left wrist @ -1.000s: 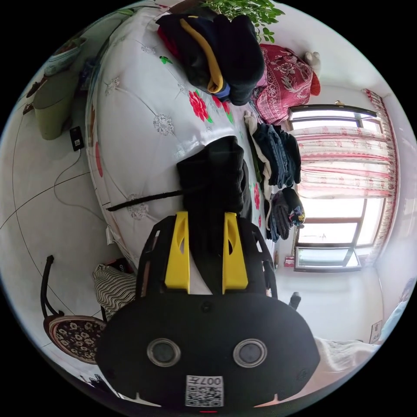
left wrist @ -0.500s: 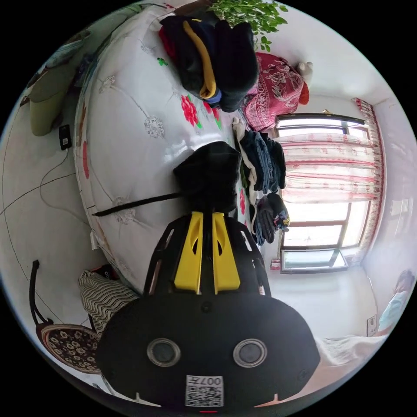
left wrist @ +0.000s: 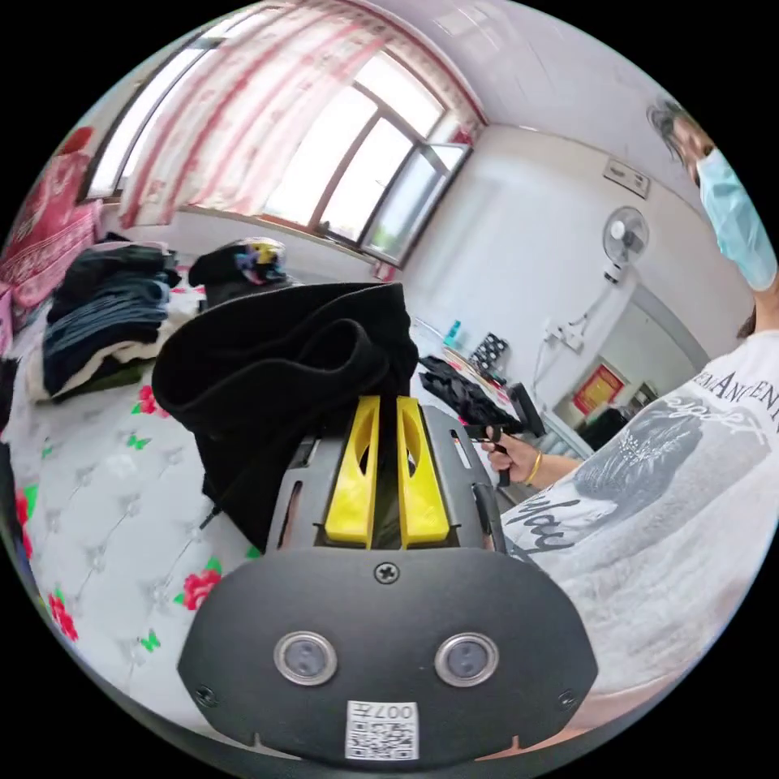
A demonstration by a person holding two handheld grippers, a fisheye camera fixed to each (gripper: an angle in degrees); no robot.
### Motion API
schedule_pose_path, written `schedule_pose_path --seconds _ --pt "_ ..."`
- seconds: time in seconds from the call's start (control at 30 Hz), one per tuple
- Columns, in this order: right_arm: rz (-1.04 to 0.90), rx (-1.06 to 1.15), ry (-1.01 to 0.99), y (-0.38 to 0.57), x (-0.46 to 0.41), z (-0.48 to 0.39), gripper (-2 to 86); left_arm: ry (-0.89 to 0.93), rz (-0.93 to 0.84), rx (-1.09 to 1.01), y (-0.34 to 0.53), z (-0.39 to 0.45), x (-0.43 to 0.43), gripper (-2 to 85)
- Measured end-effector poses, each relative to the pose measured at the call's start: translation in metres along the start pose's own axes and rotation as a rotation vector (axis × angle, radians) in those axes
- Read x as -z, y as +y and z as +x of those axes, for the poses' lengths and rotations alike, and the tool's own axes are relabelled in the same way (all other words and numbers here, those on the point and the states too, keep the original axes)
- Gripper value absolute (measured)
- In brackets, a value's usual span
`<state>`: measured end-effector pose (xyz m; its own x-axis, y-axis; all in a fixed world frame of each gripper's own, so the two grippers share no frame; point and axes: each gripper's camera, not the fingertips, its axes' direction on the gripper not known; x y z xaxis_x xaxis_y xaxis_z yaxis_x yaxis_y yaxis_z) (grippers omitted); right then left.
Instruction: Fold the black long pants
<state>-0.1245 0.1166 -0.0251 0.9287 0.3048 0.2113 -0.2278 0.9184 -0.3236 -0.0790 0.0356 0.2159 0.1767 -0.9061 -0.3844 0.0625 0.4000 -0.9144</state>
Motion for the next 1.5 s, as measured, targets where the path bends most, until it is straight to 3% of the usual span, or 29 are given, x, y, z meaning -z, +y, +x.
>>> schedule_pose_path --seconds 0.1,0.17,0.23,0.33,0.4,0.5,0.77,0.97,1.23,1.4,1.5 --pt "0.046 -0.127 -0.049 -0.006 0.025 0.05 9.7 0.255 -0.283 0.025 0.008 0.009 -0.132 8.5" --pt "0.043 -0.19 -0.104 -0.011 0.034 0.076 10.6 0.289 -0.357 0.071 0.021 0.006 -0.162 9.5" --pt "0.034 -0.245 -0.138 -0.017 0.041 0.104 11.6 0.272 -0.372 0.101 0.033 -0.004 -0.164 9.6" --pt "-0.012 -0.274 -0.128 -0.024 0.037 0.131 12.1 0.099 -0.346 0.212 0.054 -0.04 -0.139 9.5" --pt "-0.061 -0.299 -0.14 -0.031 0.026 0.147 12.4 -0.035 -0.313 0.392 0.08 -0.077 -0.113 10.2" --pt "-0.141 -0.338 -0.181 -0.047 0.0 0.17 12.6 -0.095 -0.265 0.608 0.116 -0.113 -0.093 11.5" --pt "-0.258 -0.303 -0.192 -0.109 -0.043 0.177 11.3 0.036 -0.37 0.736 0.148 -0.151 -0.17 14.4" --pt "-0.29 -0.326 -0.3 -0.136 -0.032 0.179 7.0 0.122 -0.356 0.75 0.126 -0.186 -0.184 7.4" --pt "-0.171 -0.145 -0.56 -0.283 -0.025 0.065 4.9 0.212 -0.199 0.468 -0.027 -0.253 -0.136 6.4" --pt "-0.051 0.078 -0.659 -0.419 -0.057 -0.069 4.9 0.031 0.0 0.317 -0.156 -0.333 -0.039 6.5" --pt "0.018 0.148 -0.735 -0.497 -0.104 -0.158 5.2 -0.096 0.114 0.375 -0.216 -0.386 0.015 7.2"
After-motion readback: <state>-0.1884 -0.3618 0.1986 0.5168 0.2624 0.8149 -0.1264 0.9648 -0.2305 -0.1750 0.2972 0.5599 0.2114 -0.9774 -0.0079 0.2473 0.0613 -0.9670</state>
